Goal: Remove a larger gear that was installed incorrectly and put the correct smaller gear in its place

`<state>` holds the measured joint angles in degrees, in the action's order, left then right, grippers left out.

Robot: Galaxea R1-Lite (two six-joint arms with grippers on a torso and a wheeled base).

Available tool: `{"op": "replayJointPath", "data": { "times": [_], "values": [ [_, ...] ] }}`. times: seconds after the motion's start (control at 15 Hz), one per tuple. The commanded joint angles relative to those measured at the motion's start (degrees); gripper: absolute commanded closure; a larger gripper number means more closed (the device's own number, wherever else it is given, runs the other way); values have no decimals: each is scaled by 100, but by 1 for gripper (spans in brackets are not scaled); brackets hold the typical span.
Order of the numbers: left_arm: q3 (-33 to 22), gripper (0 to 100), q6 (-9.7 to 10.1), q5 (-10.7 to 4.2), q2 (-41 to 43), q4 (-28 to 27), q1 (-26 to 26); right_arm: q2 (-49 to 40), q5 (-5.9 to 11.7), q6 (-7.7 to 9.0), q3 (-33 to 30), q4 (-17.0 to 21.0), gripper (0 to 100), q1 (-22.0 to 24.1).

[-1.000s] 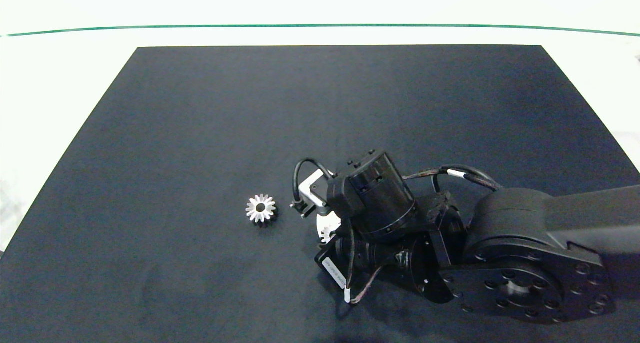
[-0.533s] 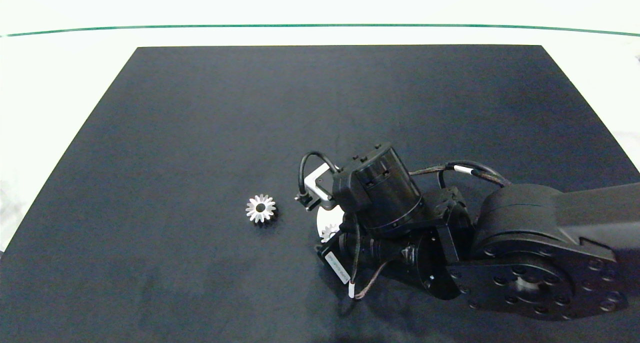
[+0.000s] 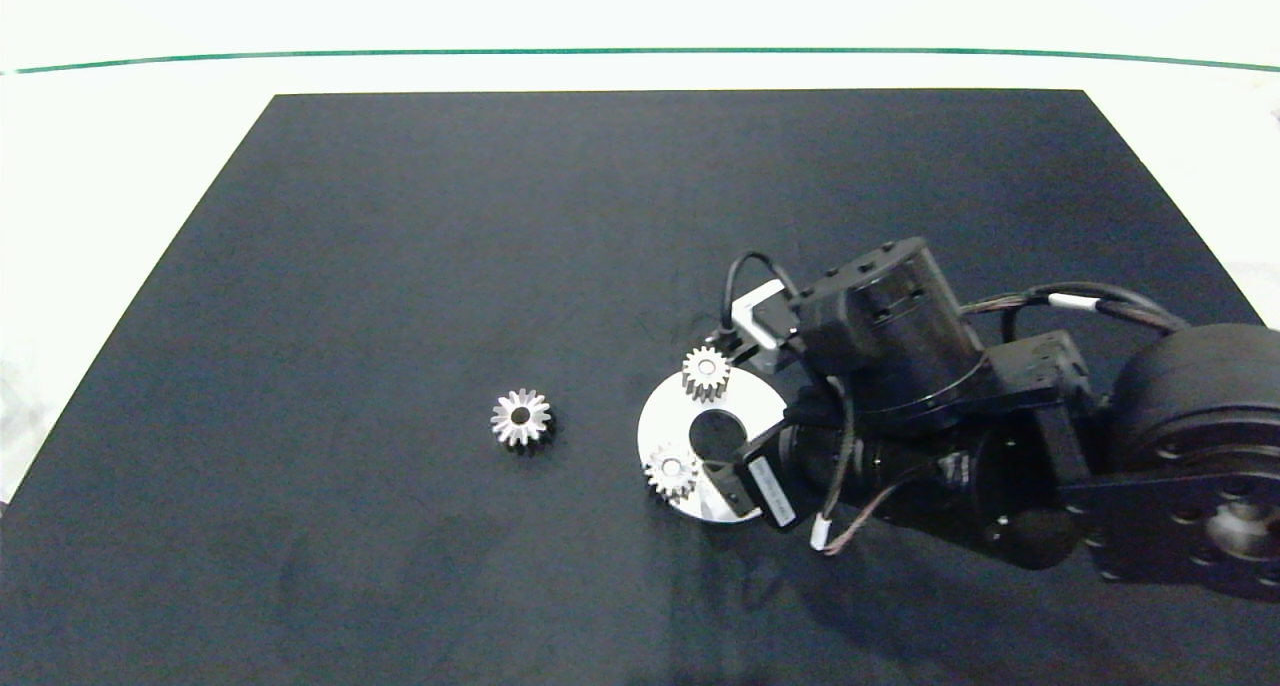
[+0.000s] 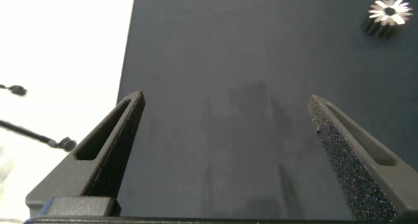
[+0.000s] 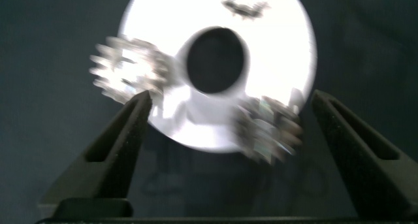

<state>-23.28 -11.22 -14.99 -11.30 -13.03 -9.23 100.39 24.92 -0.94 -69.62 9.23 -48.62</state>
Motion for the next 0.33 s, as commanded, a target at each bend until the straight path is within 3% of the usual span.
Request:
{"op": "replayJointPath", "data": {
  "times": [0.07,0.27,0.33],
  "values": [
    [-9,0,-12,-12,75,-6,237,-1144,233,-64,537,158,0,669],
    [-45,0,-47,-12,234,-279,554,-2111,751,-47,933,264,0,1074],
    [-45,0,-47,-12,286,-323,562,-2507,804,-47,1047,387,0,1205]
  ]
}}
